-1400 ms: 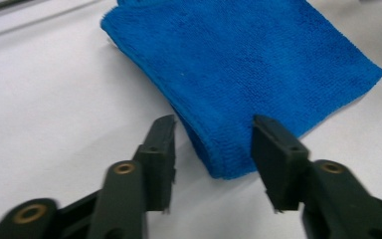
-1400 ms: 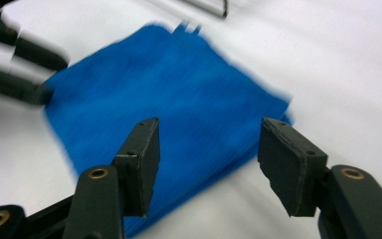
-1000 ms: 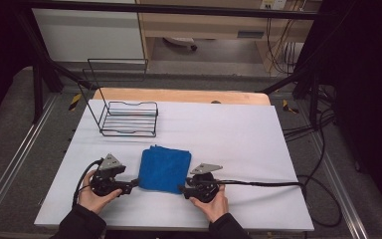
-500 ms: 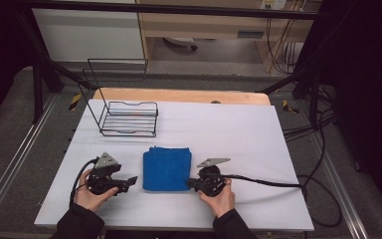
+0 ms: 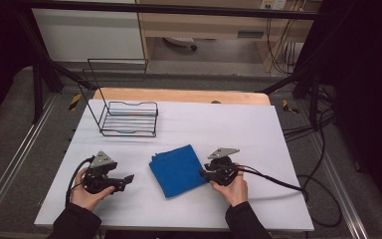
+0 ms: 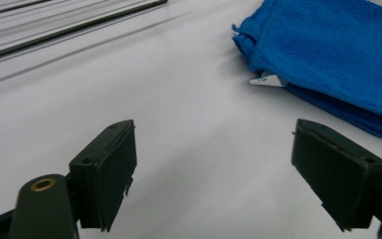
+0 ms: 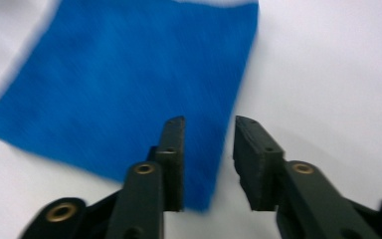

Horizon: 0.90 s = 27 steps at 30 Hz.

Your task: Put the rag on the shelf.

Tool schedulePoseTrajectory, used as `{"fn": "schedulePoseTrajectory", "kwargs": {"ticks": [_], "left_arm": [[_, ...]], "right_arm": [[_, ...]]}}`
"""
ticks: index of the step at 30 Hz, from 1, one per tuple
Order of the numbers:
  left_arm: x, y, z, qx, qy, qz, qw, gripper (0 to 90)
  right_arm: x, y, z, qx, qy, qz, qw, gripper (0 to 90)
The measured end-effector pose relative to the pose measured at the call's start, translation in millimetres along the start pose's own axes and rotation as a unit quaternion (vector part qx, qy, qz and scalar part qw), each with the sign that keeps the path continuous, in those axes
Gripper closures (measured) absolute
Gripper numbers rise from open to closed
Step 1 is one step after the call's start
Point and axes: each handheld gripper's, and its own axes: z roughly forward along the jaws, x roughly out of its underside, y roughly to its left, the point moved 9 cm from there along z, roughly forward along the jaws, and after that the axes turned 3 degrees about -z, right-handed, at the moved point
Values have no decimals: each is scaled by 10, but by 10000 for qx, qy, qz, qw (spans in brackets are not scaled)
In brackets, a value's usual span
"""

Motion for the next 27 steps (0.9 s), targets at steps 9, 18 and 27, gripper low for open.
{"fn": "schedulePoseTrajectory", "kwargs": {"ticks": [9, 18, 27], "left_arm": [[83, 214, -78, -34, 73, 102, 9999, 116], [128, 313, -93, -73, 85, -24, 9999, 116], [122, 323, -99, -96, 56, -82, 9999, 124]], "right_arm": [[-660, 623, 397, -499, -521, -271, 9970, 444], [-673, 919, 1119, -123, 18, -477, 9988, 438], [-644, 773, 1138, 442, 207, -780, 9958, 608]]}}
